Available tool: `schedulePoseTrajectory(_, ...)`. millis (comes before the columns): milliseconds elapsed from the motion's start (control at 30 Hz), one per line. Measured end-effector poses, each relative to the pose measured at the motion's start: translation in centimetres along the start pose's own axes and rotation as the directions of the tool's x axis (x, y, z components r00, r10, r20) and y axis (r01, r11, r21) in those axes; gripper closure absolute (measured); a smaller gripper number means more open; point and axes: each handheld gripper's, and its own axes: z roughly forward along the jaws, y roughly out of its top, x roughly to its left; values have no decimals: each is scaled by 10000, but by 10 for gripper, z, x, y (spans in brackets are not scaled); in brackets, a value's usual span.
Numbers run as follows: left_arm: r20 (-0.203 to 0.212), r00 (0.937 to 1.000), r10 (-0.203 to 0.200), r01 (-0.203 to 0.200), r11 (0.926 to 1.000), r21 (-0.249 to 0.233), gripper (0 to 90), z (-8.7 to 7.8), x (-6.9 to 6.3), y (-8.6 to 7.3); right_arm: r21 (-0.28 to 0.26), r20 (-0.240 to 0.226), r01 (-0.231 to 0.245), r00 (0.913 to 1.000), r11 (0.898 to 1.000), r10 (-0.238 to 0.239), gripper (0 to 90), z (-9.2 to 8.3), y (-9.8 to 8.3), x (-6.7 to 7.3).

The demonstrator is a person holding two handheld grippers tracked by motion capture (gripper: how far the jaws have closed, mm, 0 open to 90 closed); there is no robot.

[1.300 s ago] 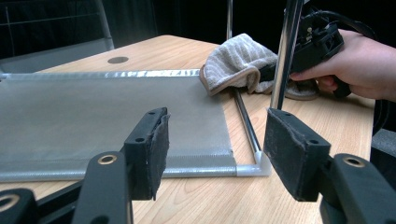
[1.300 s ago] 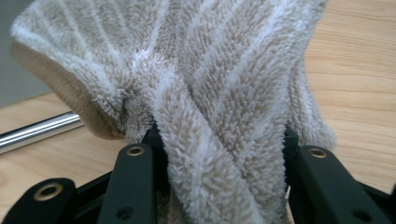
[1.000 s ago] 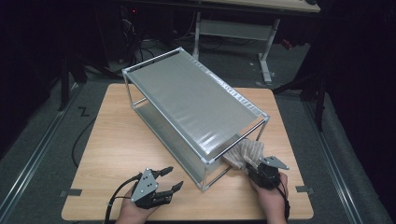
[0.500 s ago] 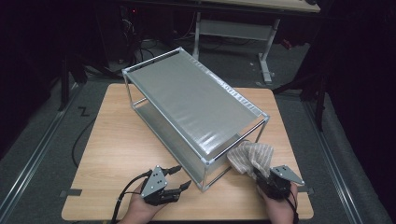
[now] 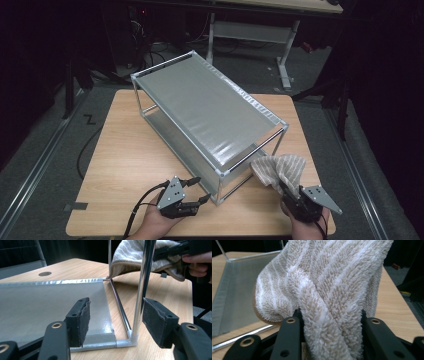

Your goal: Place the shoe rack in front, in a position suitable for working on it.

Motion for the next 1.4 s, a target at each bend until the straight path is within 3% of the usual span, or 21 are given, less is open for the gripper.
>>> schedulePoseTrajectory(267, 7, 10000, -45, 45, 10000, -56, 390, -1, -1, 1, -761, 60, 19, 10000, 9971, -14, 629, -13, 10, 6)
schedulePoseTrajectory(600, 16, 10000, -47, 47, 9999, -121, 388, -2, -4, 1, -1879, 44, 155, 9999, 9821, -150, 629, -31, 29, 13)
schedulePoseTrajectory(933, -41, 9999, -109, 109, 9999, -113, 388, -10, -2, -1, -3122, -183, 327, 9990, 9495, -404, 628, -50, 58, 28)
schedulePoseTrajectory(1033, -115, 9997, -212, 211, 9997, -111, 388, -13, -1, -2, -3373, -385, 309, 9982, 9409, -466, 627, -50, 66, 33)
schedulePoseTrajectory(1400, -300, 9994, -151, 144, 9996, -231, 378, -18, -4, -7, -3572, -1425, 330, 9857, 9334, -894, 620, -27, 95, 60)
